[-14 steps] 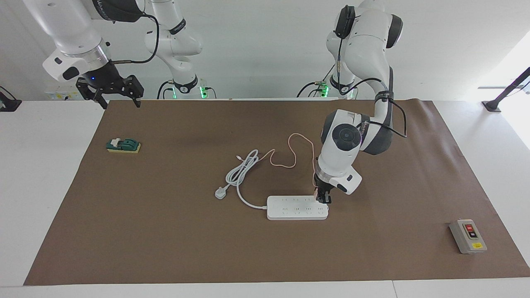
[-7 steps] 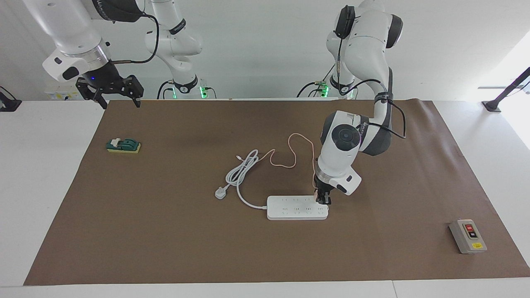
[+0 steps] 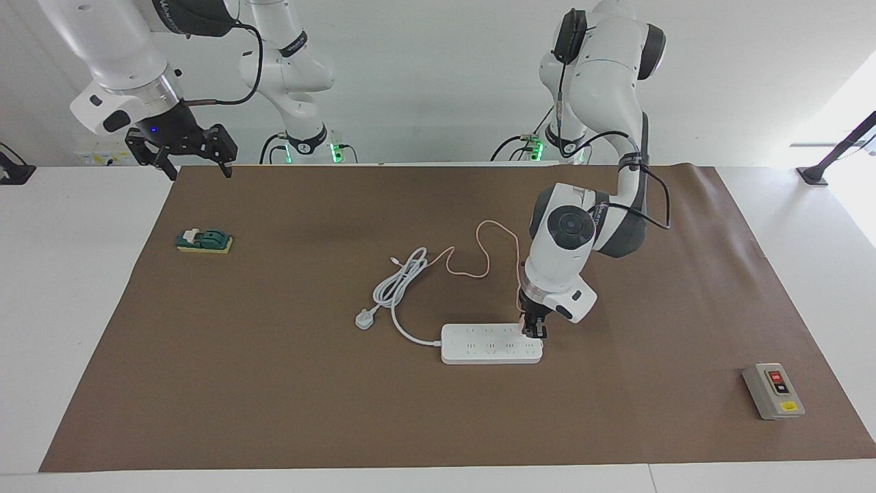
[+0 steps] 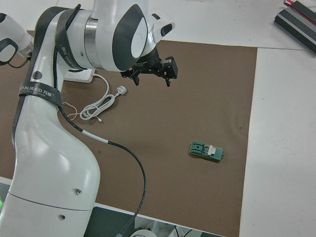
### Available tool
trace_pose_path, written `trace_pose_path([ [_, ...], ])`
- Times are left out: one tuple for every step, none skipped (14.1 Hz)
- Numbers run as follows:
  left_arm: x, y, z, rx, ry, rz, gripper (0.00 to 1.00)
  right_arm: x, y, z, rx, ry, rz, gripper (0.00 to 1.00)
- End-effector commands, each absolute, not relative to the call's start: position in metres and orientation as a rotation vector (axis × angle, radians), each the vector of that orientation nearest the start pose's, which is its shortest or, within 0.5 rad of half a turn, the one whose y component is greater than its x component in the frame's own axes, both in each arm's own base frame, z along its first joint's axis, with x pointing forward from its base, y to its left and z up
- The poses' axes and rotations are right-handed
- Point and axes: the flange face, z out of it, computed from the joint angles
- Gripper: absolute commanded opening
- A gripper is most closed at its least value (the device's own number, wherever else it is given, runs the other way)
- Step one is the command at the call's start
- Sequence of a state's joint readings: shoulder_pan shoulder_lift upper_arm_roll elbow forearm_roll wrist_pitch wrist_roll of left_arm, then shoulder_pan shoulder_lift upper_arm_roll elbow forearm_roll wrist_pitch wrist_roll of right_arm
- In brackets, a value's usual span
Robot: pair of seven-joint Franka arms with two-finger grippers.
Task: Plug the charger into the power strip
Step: 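Push the charger prongs into the power strip socket with the left gripper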
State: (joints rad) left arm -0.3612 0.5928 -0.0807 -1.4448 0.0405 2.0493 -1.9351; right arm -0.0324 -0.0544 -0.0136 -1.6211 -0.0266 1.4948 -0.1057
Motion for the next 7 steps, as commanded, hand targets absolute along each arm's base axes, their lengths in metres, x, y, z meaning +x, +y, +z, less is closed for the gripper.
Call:
trace_pose_path([
  [0.645,-0.303,0.319,-2.316,-2.141,-0.031,0.0,0.523,-0.031,0.625,-3.155,-0.081,0.099,1.0],
  [0.646,-0.306,0.312,-2.311,-2.139,-0.065,0.0,0.523,-0.03,0.625,-3.155,-0.084,0.099,1.0],
  [0.646,-0.306,0.305,-2.301,-2.136,-0.08,0.0,0.523,-0.03,0.625,-3.155,-0.081,0.099,1.0],
  [0.646,-0.306,0.301,-2.298,-2.132,-0.079,0.0,0.523,-0.03,0.626,-3.155,-0.079,0.097,1.0],
  [0.646,-0.306,0.302,-2.299,-2.133,-0.08,0.0,0.523,-0.031,0.625,-3.155,-0.074,0.097,1.0],
  [0.647,-0.305,0.307,-2.306,-2.133,-0.084,0.0,0.523,-0.03,0.626,-3.156,-0.072,0.097,1.0],
  [0.65,-0.303,0.315,-2.309,-2.144,-0.092,0.0,0.523,-0.031,0.626,-3.156,-0.069,0.094,1.0],
])
